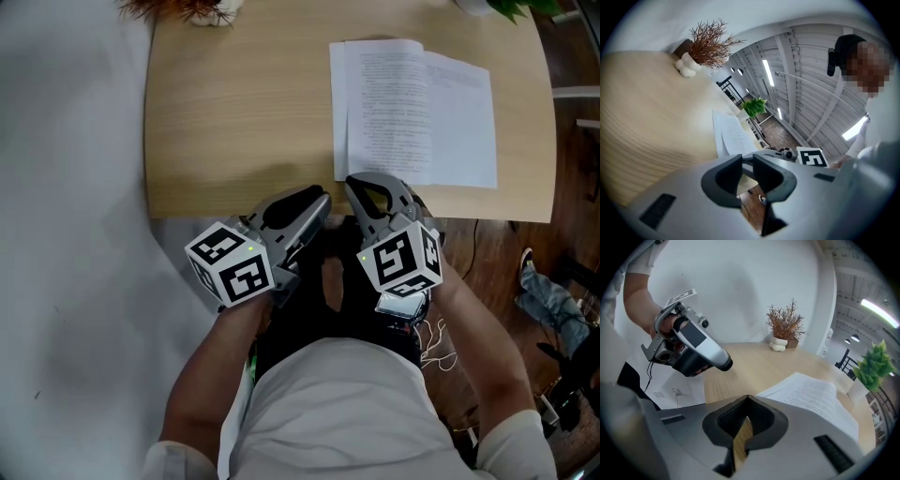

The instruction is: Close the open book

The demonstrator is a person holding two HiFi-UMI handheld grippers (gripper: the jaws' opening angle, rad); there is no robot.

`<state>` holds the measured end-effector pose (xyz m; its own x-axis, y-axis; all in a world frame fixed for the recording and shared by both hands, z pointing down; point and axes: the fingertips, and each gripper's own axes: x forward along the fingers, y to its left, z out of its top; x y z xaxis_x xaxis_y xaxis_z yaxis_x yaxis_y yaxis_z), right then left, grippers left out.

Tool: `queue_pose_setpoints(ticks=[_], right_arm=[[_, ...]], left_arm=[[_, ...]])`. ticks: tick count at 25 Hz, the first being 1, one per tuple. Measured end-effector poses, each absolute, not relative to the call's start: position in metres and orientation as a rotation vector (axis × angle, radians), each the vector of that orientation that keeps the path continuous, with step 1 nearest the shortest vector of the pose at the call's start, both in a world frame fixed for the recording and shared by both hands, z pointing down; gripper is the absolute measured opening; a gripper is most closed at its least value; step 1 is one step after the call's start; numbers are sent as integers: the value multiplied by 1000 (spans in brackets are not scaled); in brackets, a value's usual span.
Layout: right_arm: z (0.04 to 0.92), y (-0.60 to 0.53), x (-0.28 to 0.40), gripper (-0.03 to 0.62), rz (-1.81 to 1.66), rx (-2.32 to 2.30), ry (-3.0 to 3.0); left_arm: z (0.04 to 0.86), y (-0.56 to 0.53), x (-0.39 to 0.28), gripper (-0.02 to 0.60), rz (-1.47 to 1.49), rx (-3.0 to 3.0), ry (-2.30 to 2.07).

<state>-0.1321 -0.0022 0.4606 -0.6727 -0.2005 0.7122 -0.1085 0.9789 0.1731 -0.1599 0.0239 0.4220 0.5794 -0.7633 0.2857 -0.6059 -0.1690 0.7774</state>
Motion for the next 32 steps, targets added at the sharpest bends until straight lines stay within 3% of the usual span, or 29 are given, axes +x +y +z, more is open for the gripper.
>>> queue_pose_setpoints(ticks=[14, 16, 32], right_arm=[[434, -5, -133, 2, -163, 264, -2385], [430, -6, -132, 2, -153, 272, -2401], [400, -5, -130, 2, -182, 299, -2497]], left_arm=[[430, 10, -157, 48, -277, 1774, -1062], [431, 4, -156, 84, -295, 1758, -1044], [436, -39, -139, 84, -498, 1585, -860]])
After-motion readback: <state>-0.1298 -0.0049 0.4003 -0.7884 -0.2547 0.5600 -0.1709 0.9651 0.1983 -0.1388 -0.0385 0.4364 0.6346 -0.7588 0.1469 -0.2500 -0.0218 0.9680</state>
